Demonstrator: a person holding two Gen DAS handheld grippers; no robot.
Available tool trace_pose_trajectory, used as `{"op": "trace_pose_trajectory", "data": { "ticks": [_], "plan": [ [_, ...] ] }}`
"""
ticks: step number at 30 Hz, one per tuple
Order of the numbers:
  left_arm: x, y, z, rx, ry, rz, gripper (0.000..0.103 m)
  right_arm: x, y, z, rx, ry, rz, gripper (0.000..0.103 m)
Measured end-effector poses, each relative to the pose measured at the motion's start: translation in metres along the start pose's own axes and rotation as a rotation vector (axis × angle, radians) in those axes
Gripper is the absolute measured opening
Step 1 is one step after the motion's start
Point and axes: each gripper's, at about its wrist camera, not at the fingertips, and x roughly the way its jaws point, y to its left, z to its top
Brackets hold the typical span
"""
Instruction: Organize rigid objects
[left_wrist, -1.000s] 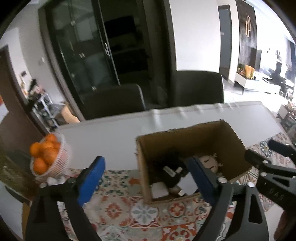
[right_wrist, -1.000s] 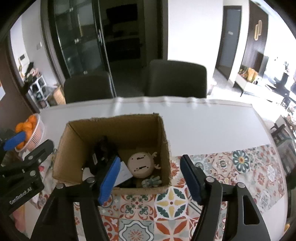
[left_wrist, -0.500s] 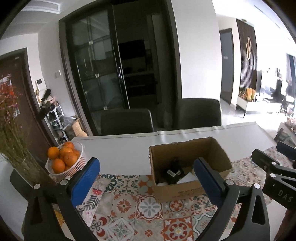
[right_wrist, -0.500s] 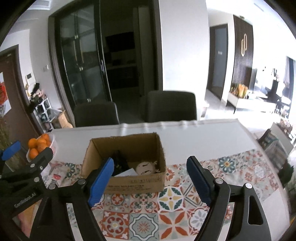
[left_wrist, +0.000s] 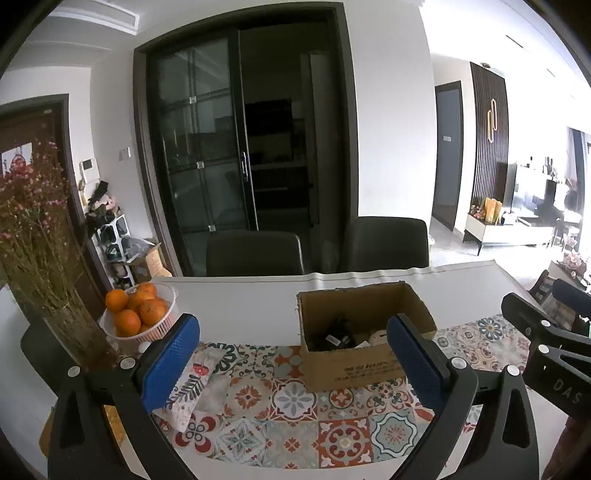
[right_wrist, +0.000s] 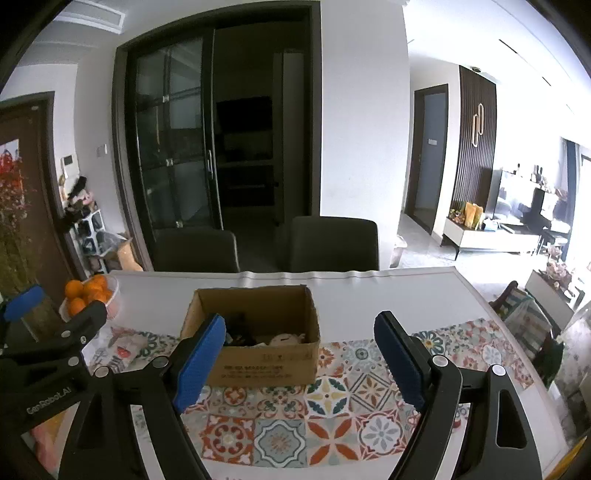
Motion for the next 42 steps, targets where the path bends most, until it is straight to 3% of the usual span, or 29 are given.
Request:
{"op": "trace_pose_trajectory", "data": {
  "ticks": [20,42],
  "plan": [
    [-0.039,0.003,-0.028,0.024,-0.031,0.018,0.103,-0.035,0.004,-0.027,-0.012,-0.004,0.05,0.085],
    [-0.047,0.004,-0.025,0.015,-0.046,0.009,0.103,-0.042,0.004,-0.027,-0.006,-0.021,0.045,0.085]
  ]
}}
